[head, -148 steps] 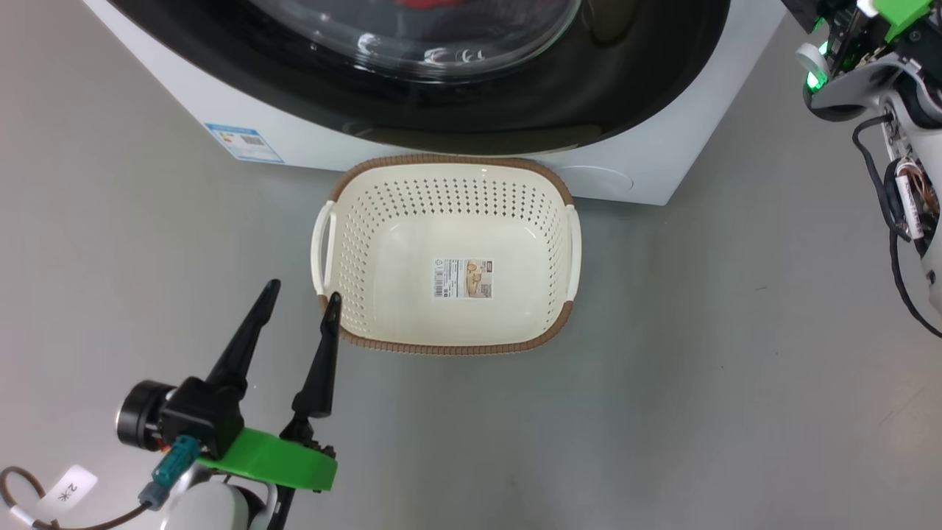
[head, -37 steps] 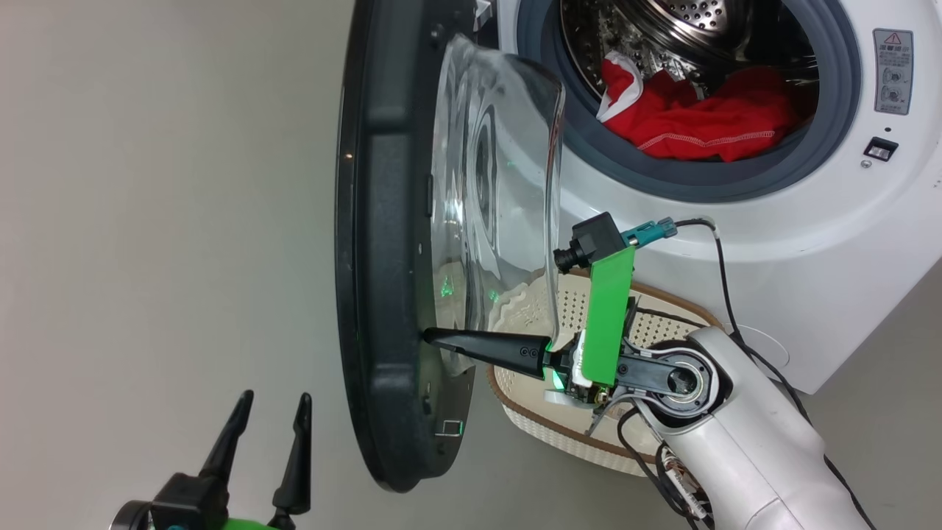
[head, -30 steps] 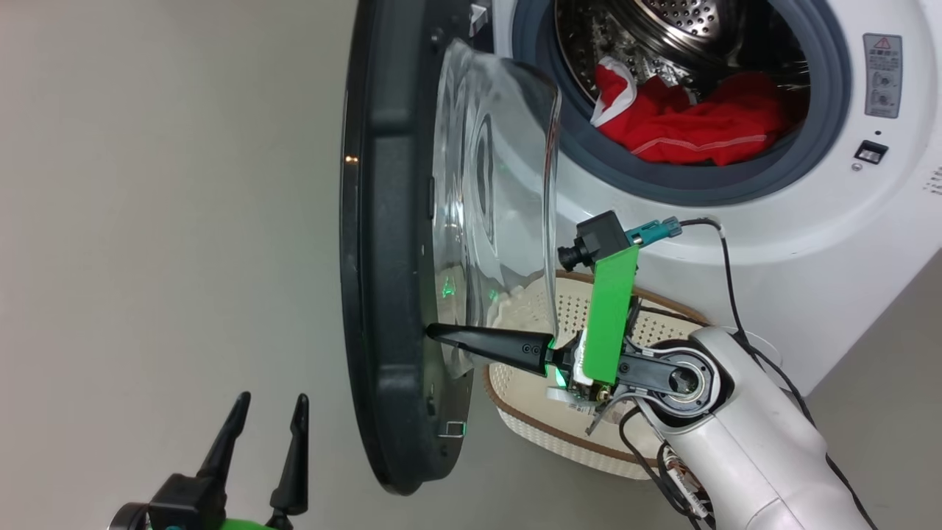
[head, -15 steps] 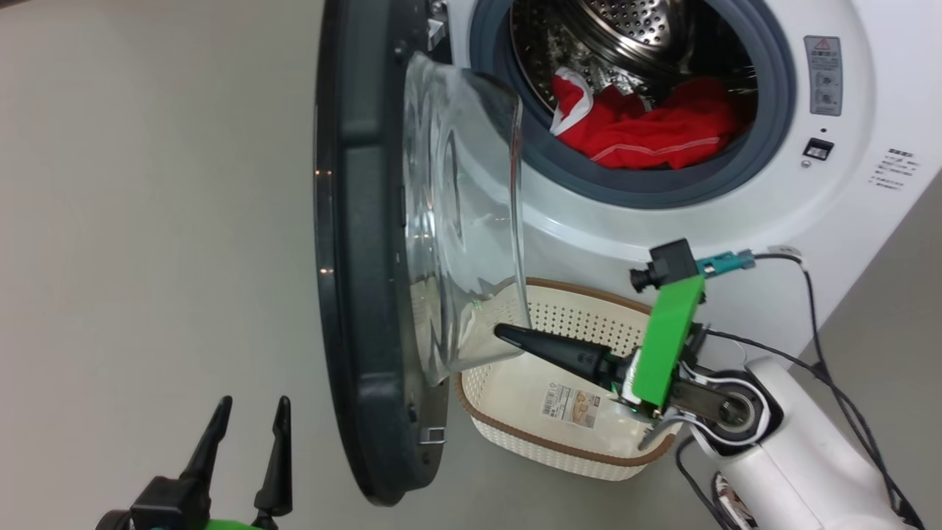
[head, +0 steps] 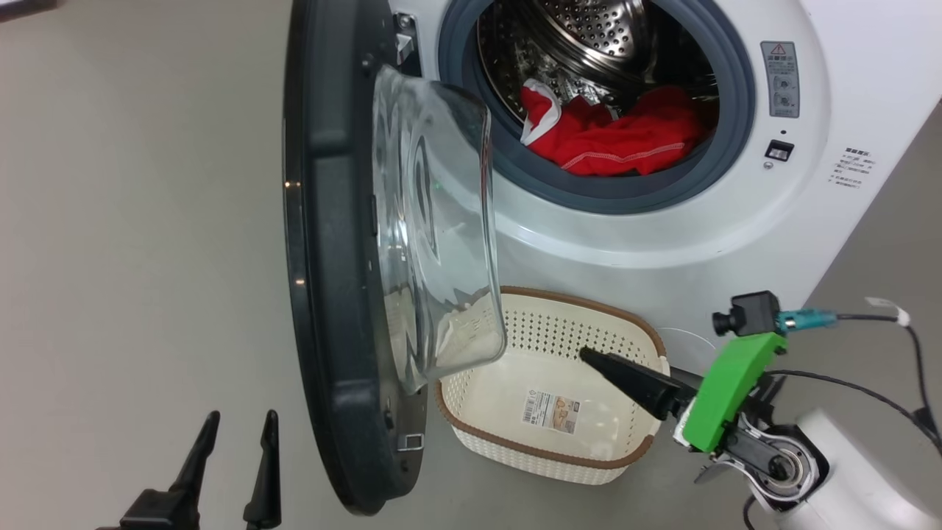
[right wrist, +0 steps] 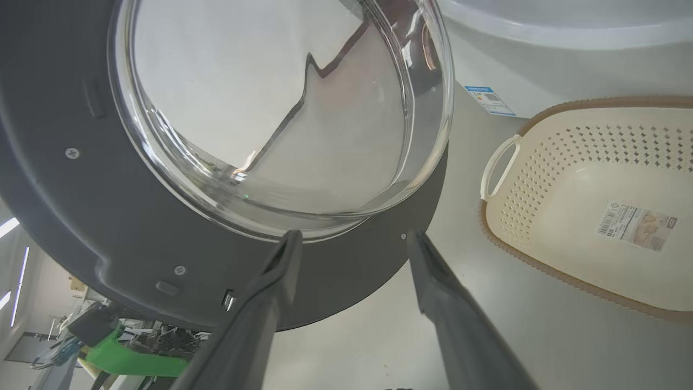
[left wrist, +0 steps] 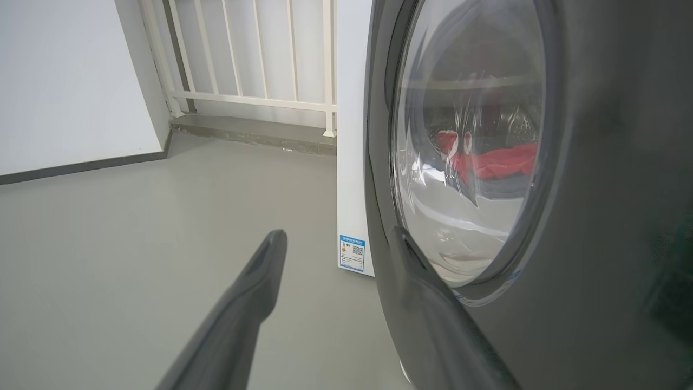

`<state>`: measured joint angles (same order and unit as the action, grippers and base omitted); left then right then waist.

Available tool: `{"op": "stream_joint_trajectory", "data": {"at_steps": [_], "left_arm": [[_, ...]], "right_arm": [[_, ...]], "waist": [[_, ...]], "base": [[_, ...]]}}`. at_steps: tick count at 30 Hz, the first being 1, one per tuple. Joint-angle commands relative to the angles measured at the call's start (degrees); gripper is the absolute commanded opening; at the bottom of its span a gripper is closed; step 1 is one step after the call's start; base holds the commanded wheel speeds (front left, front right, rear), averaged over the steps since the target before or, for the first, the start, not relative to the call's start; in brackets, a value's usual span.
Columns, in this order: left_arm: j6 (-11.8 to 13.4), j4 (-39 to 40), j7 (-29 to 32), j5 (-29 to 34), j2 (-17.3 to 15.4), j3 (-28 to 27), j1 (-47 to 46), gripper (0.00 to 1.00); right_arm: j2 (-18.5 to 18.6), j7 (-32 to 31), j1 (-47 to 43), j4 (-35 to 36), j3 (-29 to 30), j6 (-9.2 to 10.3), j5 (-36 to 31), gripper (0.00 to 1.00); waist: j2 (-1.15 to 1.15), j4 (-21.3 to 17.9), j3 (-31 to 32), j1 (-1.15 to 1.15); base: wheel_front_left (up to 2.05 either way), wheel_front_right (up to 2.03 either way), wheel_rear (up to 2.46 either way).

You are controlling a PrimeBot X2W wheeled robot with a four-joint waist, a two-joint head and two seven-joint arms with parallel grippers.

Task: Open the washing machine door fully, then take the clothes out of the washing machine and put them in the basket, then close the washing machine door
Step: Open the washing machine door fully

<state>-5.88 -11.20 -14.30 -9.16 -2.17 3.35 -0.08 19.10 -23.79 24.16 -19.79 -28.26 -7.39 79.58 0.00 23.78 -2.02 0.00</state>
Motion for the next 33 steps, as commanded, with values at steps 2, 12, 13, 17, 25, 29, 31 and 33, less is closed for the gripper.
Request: {"op": "stream_joint_trajectory", "data": {"at_steps": [2, 12, 13, 17, 25, 29, 31, 33], "left_arm": [[-0.4, 1.0, -0.7, 0.5, -0.7, -2.2, -0.7, 1.00], [-0.7, 0.2, -0.7, 0.8, -0.7, -3.0, -0.7, 1.00], [-0.7, 0.1, -0.7, 0.8, -0.7, -3.1, -0.7, 1.00], [-0.8, -0.1, -0.7, 0.7, -0.7, -3.3, -0.8, 1.00], [-0.8, 0.2, -0.7, 0.6, -0.7, -3.6, -0.9, 1.00], [-0.8, 0.3, -0.7, 0.6, -0.7, -3.8, -1.3, 1.00], [-0.8, 0.4, -0.7, 0.6, -0.7, -3.9, -1.4, 1.00], [-0.8, 0.5, -0.7, 0.6, -0.7, -3.9, -1.5, 1.00]], "right_arm": [[1.6, 4.7, -0.6, 1.5, -1.7, -0.10, -2.4, 1.00], [8.0, 28.0, -0.6, -0.5, -12.3, -0.10, -11.2, 1.00], [8.4, 30.3, -0.3, -1.0, -13.5, -0.10, -11.8, 1.00], [10.0, 37.4, 0.6, -3.7, -18.5, -0.10, -15.3, 1.00], [7.2, 38.8, -1.6, -4.2, -7.8, -0.10, -28.0, 1.00], [4.3, 38.8, -5.2, -1.6, 1.4, -0.10, -36.8, 1.00], [2.7, 38.8, -6.9, -0.1, 5.3, -0.10, -40.5, 1.00], [1.5, 38.8, -8.6, 0.9, 7.9, -0.10, -43.8, 1.00]], "waist": [[0.00, -0.4, 0.2, 0.00], [0.00, -1.2, 0.3, 0.00], [0.00, -1.2, 0.2, 0.00], [0.00, -1.3, 0.3, 0.00], [0.00, -1.4, -0.1, 0.00], [0.00, -1.3, -0.5, 0.00], [0.00, -1.3, -0.5, 0.00], [0.00, -1.2, -0.5, 0.00]], "base": [[0.00, 0.00, 0.00], [0.00, 0.00, 0.00], [0.00, 0.00, 0.00], [0.00, 0.00, 0.00], [0.00, 0.00, 0.00], [0.00, 0.00, 0.00], [0.00, 0.00, 0.00], [0.00, 0.00, 0.00]]}}
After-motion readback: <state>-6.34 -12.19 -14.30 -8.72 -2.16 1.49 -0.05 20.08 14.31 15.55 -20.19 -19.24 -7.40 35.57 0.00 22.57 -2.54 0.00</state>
